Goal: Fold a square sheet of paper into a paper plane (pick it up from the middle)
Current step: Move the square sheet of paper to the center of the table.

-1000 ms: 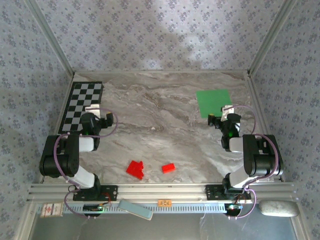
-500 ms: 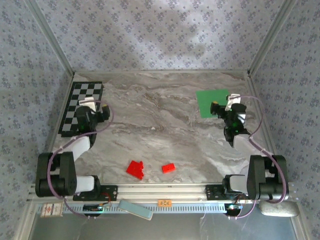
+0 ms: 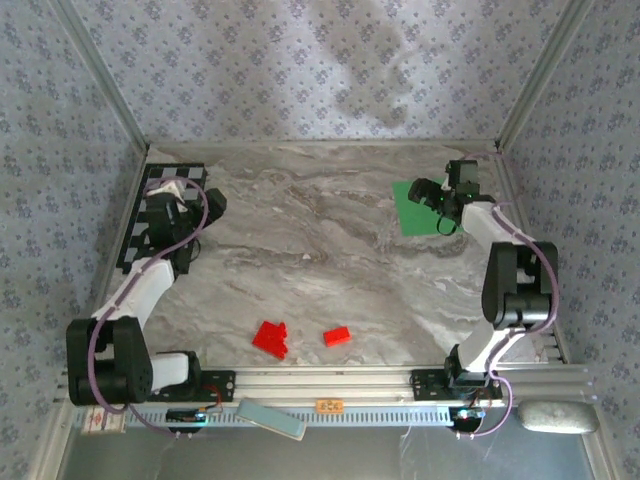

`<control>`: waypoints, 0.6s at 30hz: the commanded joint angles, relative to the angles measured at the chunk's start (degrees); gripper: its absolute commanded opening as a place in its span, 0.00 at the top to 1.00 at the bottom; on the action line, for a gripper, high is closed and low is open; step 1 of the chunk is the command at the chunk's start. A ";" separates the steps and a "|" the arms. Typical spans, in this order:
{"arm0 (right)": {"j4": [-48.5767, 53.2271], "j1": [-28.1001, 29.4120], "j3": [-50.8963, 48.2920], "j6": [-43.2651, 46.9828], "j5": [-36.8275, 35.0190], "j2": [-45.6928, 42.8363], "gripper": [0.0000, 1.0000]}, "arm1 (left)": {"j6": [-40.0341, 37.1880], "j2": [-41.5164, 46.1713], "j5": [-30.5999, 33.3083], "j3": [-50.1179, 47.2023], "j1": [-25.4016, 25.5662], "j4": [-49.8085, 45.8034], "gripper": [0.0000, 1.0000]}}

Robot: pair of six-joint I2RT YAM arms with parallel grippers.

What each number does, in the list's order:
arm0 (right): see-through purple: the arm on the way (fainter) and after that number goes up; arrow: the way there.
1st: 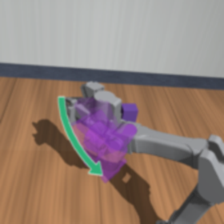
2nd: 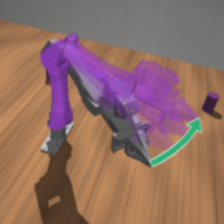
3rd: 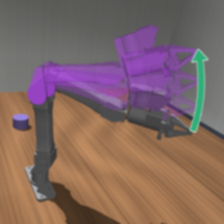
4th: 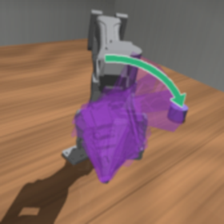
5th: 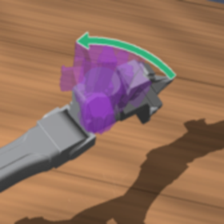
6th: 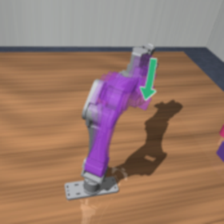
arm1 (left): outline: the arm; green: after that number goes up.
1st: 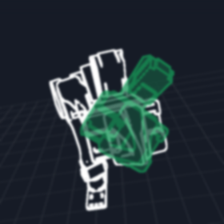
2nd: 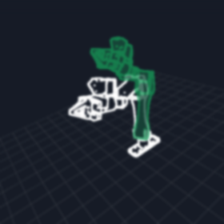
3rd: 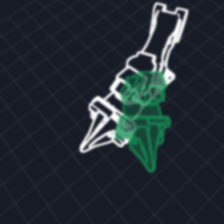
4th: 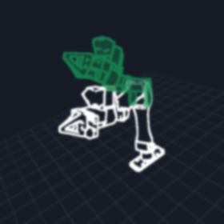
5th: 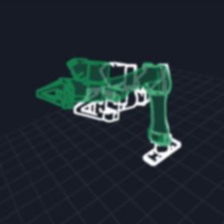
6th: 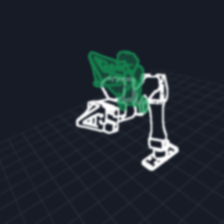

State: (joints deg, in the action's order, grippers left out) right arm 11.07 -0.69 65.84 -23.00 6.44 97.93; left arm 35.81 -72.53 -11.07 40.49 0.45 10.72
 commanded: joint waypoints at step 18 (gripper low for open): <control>16.40 -3.54 21.17 -4.48 3.05 21.65 0.04 | 6.97 -8.69 -7.04 4.32 10.45 -0.33 0.00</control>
State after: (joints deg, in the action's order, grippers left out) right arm 23.44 -3.90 84.93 -26.17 10.28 117.75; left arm 42.13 -80.97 -17.56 42.63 10.55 10.46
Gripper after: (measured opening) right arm 0.964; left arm 0.997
